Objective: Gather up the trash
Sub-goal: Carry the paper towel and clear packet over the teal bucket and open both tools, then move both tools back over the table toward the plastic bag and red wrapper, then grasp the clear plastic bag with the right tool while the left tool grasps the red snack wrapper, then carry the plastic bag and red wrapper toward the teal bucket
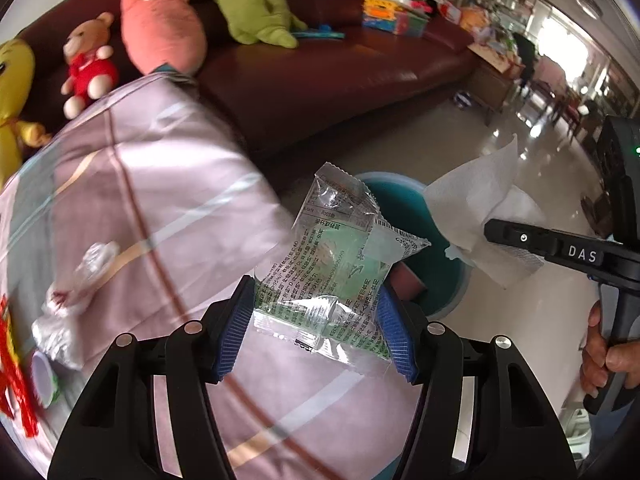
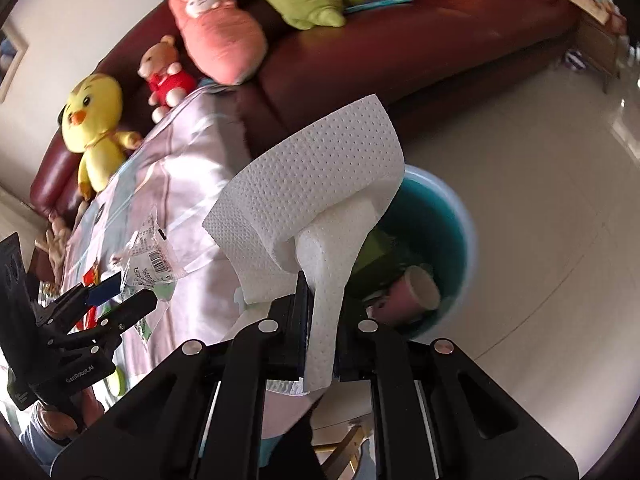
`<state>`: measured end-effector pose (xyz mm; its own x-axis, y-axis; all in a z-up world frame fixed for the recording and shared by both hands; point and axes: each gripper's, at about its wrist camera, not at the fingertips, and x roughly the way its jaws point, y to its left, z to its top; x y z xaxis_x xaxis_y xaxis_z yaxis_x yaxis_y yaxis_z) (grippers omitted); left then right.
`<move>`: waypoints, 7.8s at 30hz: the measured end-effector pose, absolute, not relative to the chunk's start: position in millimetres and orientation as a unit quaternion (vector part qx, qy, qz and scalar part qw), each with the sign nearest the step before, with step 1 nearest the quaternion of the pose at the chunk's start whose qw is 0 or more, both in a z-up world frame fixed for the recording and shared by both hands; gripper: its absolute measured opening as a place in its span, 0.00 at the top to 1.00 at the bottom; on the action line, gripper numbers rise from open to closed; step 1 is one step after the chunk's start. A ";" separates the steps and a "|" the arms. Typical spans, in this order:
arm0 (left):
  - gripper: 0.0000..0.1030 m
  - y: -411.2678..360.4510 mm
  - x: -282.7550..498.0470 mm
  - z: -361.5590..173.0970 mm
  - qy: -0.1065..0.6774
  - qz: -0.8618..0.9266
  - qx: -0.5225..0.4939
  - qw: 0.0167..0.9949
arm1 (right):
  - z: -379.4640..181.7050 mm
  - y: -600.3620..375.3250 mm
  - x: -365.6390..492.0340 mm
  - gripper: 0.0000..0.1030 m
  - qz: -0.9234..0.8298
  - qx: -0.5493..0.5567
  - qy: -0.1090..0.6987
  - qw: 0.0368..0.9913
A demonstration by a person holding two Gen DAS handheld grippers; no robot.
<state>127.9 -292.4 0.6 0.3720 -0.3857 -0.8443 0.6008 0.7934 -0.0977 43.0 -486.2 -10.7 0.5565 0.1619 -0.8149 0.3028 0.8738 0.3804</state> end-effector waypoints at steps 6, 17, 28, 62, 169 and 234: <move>0.40 -328.1 132.4 -15.0 0.484 -0.316 0.133 0.805 | -28.1 -506.9 45.3 0.90 -0.051 0.264 0.480 0.835; 0.40 -383.1 142.8 -60.4 0.521 -0.339 0.152 0.769 | -49.2 -544.0 45.5 0.89 -0.081 0.293 0.486 0.819; 0.19 -402.1 150.5 -88.4 0.545 -0.339 0.154 0.751 | -55.9 -555.2 49.0 0.89 -0.094 0.293 0.495 0.813; 0.11 -307.8 135.0 -52.1 0.524 -0.330 0.098 0.779 | -50.9 -508.0 65.5 0.34 -0.102 0.259 0.526 0.803; 0.09 127.4 188.2 -46.4 0.512 -0.040 -0.145 0.845 | -63.9 -124.2 246.8 0.17 0.073 0.144 0.627 0.762; 0.81 47.5 130.9 8.5 0.463 -0.038 -0.079 0.882 | -38.9 -180.5 133.4 0.76 0.095 0.103 0.567 0.812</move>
